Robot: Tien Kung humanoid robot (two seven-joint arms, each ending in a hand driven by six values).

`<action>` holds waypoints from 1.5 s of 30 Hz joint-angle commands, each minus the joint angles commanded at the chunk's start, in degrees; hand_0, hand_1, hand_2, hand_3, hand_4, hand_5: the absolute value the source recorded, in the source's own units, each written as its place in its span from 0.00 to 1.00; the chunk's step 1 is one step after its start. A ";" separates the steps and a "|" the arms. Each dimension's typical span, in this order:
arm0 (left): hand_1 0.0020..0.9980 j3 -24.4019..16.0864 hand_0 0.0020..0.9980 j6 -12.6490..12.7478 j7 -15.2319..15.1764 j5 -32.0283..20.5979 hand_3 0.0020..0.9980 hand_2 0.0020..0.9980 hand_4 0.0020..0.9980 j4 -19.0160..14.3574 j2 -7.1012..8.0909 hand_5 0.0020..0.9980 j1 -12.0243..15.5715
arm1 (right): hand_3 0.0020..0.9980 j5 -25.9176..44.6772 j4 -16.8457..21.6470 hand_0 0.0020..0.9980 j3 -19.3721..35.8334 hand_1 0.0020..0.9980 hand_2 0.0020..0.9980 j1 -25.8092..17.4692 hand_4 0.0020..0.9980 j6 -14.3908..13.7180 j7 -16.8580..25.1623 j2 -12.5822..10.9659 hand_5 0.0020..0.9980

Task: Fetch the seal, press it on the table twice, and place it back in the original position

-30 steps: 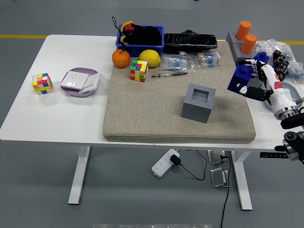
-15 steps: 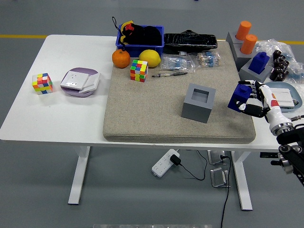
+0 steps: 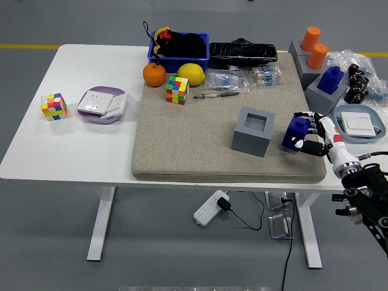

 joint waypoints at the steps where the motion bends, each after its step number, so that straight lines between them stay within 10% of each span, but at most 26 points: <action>1: 0.70 0.01 0.72 0.00 0.00 0.00 0.73 0.69 0.64 -0.01 -0.01 0.24 0.01 | 0.42 0.15 -0.17 0.52 -0.45 0.39 0.40 0.07 0.62 0.10 -0.05 0.06 0.00; 24: 0.70 0.00 0.72 -0.02 -0.02 -0.07 0.73 0.69 0.64 -0.02 -0.12 0.24 -0.14 | 0.42 0.14 0.46 0.52 -3.32 0.39 0.39 0.74 0.61 0.79 -0.83 -0.47 0.00; 45: 0.70 -0.15 0.72 0.02 -0.06 -0.21 0.73 0.69 0.64 -0.04 -0.05 0.24 -0.33 | 0.42 -5.00 13.23 0.52 2.83 0.39 0.39 3.45 0.62 0.06 -2.25 -2.18 0.00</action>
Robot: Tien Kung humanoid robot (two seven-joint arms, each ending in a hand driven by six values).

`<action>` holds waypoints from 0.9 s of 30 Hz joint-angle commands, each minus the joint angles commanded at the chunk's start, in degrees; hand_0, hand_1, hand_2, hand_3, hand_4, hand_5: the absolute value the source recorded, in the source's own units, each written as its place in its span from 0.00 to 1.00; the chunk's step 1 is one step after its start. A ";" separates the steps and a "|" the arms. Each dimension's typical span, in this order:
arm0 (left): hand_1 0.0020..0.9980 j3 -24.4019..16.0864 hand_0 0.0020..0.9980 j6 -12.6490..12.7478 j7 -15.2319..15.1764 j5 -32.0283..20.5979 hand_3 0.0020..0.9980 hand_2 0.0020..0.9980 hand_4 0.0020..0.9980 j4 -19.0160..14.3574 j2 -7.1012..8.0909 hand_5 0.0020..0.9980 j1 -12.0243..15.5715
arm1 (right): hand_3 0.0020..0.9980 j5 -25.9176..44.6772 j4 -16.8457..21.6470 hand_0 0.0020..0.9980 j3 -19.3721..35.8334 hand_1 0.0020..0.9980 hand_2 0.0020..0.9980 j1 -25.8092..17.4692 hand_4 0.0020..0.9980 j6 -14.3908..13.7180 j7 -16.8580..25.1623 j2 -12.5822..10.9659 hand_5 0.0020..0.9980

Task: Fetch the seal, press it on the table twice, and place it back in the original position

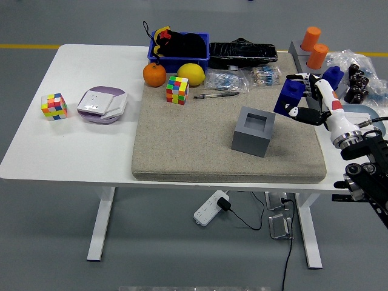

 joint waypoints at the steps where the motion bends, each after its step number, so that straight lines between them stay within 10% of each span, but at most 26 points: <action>1: 0.70 0.00 0.72 -0.01 0.00 0.00 0.73 0.69 0.64 -0.02 -0.01 0.24 -0.02 | 0.42 0.02 0.43 0.52 -0.70 0.39 0.39 0.10 0.62 0.11 -0.06 0.22 0.00; 27: 0.70 0.97 0.72 -0.04 0.07 -0.42 0.73 0.69 0.64 -0.12 0.55 0.24 -0.27 | 0.42 2.69 -5.02 0.52 -9.69 0.39 0.39 4.27 0.62 0.43 0.52 3.56 0.00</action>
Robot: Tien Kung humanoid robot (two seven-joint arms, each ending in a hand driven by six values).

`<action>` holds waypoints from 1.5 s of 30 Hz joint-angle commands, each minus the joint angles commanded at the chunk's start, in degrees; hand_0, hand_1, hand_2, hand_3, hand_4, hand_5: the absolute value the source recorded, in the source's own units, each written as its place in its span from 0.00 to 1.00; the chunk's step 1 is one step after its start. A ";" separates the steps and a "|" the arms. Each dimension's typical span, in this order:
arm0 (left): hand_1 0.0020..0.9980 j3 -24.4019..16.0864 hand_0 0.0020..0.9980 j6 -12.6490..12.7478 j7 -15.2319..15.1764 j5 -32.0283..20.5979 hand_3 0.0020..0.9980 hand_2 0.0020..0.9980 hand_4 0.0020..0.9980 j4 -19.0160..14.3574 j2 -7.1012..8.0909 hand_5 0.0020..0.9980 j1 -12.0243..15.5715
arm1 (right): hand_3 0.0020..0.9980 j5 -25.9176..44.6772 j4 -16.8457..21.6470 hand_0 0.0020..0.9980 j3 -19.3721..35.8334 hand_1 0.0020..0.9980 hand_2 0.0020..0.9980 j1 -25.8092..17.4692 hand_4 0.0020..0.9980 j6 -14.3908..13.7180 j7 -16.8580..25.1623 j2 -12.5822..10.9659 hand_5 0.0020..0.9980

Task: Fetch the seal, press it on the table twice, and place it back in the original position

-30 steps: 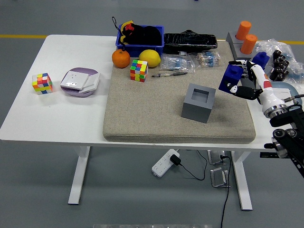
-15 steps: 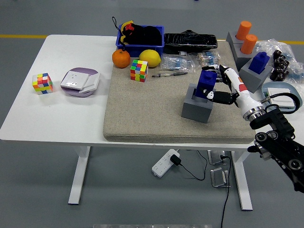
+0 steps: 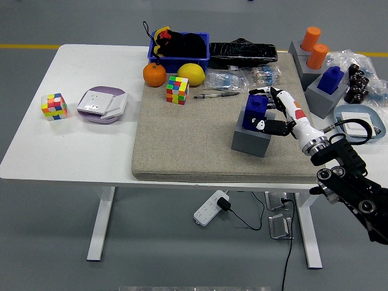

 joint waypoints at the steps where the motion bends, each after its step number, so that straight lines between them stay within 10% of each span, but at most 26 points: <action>1: 0.70 0.02 0.72 0.00 0.00 0.01 0.73 0.69 0.64 -0.01 0.03 0.24 0.00 | 0.42 0.11 -0.22 0.52 -0.17 0.39 0.39 0.11 0.62 -0.01 0.04 0.00 0.00; 34: 0.70 0.23 0.72 -0.05 -0.02 0.16 0.73 0.69 0.64 -0.05 0.01 0.24 -0.17 | 0.43 2.38 -4.84 0.52 -2.34 0.39 0.40 1.61 0.63 0.13 0.97 0.51 0.00; 35: 0.70 0.24 0.72 -0.05 -0.03 0.17 0.73 0.69 0.64 -0.05 0.01 0.24 -0.21 | 0.56 2.66 -4.97 0.63 -2.38 0.50 0.51 1.66 0.63 0.14 1.14 0.57 0.00; 45: 0.70 0.32 0.72 -0.07 -0.02 0.09 0.73 0.69 0.64 -0.01 -0.06 0.24 -0.17 | 0.62 3.46 -5.37 0.71 -2.68 0.61 0.60 1.78 0.77 0.69 1.36 0.73 0.00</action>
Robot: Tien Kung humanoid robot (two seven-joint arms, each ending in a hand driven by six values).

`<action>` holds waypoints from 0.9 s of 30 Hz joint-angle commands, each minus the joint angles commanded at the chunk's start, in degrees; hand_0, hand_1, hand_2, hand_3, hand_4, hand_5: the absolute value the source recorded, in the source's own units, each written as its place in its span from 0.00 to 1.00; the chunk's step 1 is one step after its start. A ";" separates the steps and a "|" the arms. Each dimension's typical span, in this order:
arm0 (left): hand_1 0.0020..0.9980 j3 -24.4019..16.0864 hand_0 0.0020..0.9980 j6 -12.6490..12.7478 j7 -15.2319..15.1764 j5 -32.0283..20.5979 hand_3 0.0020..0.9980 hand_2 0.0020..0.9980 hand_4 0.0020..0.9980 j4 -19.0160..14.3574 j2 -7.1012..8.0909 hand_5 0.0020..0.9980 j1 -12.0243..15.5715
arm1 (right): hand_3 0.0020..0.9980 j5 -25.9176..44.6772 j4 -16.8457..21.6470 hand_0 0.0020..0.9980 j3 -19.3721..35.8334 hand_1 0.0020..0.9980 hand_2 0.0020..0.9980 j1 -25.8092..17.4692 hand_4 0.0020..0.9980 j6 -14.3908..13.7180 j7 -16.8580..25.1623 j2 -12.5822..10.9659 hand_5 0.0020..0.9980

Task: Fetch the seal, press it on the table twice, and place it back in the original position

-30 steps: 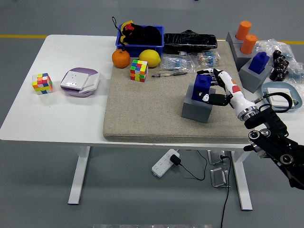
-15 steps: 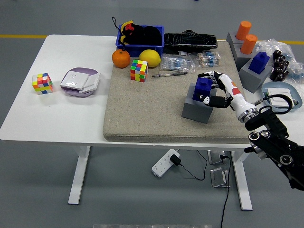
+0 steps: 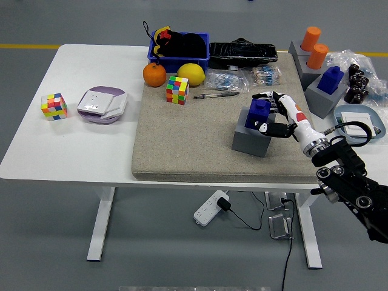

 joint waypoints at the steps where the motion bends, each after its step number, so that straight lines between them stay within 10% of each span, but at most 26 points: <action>1: 0.70 -0.02 0.72 0.01 -0.01 0.01 0.73 0.69 0.64 0.00 0.00 0.24 0.01 | 0.73 0.06 -0.06 0.74 -0.08 0.72 0.72 0.03 0.80 0.23 -0.04 0.00 0.00; 27: 0.70 -0.11 0.72 0.01 -0.02 -0.15 0.73 0.69 0.64 0.03 -0.19 0.24 0.04 | 0.85 -1.29 -0.15 0.89 0.01 0.86 0.84 0.16 1.00 1.84 -1.03 0.08 0.04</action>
